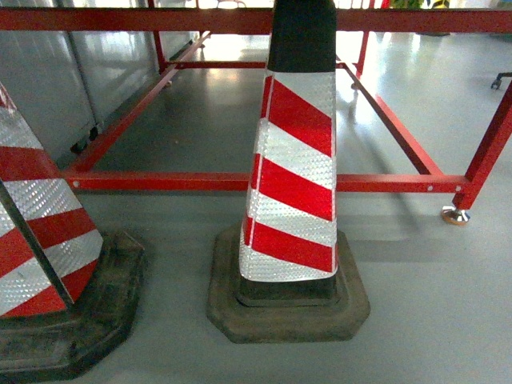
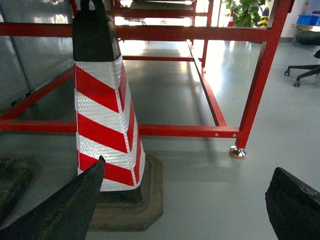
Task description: Place box next to blue box on left shelf
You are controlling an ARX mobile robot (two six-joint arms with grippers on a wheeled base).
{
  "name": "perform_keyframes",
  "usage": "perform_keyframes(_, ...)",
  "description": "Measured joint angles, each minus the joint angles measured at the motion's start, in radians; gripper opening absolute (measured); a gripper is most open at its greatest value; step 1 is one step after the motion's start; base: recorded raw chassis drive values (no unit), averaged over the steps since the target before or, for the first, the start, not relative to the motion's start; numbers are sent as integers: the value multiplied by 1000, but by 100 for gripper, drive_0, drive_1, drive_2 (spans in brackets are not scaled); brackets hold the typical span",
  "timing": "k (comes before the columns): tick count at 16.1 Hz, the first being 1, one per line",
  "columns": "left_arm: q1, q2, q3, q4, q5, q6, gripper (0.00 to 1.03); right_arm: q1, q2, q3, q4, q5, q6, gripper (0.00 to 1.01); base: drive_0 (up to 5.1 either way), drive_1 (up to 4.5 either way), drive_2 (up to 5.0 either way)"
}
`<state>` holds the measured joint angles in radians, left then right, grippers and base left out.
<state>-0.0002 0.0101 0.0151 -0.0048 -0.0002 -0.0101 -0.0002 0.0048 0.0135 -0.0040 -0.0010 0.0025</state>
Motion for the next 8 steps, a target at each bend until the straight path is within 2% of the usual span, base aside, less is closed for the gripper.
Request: perform_keyframes(8, 0, 0, 0, -2, 0, 0, 98, 0, 0, 0, -3, 0, 0, 98, 0, 0, 0)
